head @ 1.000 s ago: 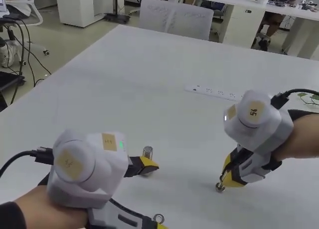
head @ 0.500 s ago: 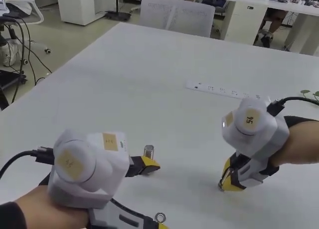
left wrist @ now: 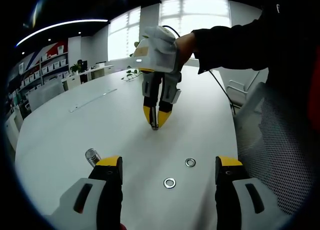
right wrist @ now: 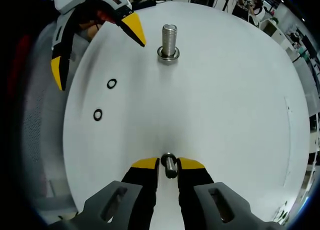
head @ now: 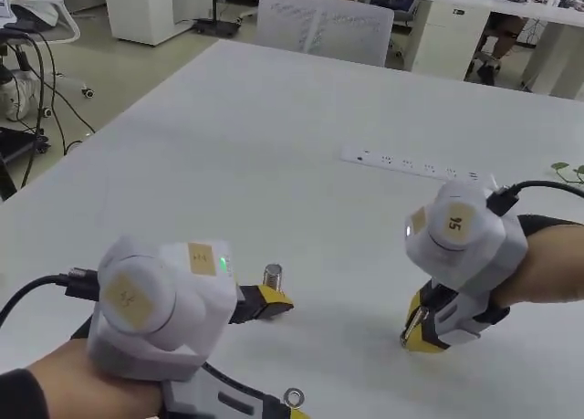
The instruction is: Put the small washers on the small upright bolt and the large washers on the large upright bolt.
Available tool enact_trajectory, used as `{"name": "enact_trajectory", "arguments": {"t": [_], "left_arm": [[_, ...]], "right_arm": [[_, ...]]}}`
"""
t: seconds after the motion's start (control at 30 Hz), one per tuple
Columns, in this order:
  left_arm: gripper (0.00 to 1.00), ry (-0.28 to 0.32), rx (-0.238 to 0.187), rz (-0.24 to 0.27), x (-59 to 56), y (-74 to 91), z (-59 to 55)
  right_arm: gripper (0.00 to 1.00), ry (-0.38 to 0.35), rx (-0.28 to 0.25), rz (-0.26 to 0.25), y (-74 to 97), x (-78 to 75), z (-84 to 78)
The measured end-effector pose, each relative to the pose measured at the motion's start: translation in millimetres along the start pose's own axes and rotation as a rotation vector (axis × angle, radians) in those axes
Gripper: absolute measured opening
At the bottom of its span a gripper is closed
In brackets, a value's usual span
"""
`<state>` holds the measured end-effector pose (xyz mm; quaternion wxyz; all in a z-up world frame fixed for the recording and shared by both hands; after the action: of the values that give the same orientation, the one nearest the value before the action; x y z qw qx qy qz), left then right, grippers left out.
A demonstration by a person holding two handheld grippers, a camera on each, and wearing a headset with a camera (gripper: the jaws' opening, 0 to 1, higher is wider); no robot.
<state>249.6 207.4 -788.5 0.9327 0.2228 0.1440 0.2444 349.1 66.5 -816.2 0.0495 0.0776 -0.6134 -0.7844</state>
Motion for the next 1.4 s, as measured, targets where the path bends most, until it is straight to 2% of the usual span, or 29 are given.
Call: {"name": "enact_trajectory", "arguments": {"t": [0.3,0.67,1.17,1.4], "left_arm": [[0.75,-0.001,0.001,-0.002,0.1,-0.6,0.3],[0.75,-0.004,0.001,-0.006,-0.5,-1.6,0.8],[0.75,-0.005,0.001,-0.015,-3.1,-2.5,0.9],[0.75,-0.008,-0.002,-0.016,-3.6,-2.2,0.9]], "right_arm": [[0.2,-0.02,-0.009,-0.009,2.5,-1.0,-2.8],[0.3,-0.047,-0.016,-0.03,7.1,-0.1,-12.4],[0.36,-0.093,-0.017,-0.04,15.0,12.2,-25.5],[0.36,-0.104,-0.018,-0.041,17.1,24.1,-26.8]]}}
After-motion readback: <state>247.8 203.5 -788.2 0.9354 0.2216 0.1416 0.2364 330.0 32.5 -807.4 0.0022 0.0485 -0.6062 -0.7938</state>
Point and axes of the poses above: the centre of the closed fingertips' face, and the gripper's own axes: y roughly backward along the fingers, x roughly to its left, z roughly out of its top, the point moved 5 cm from there along y, roughly backward along the fingers, and after that the axes turned 8 degrees about y, right-handed, at the moved point
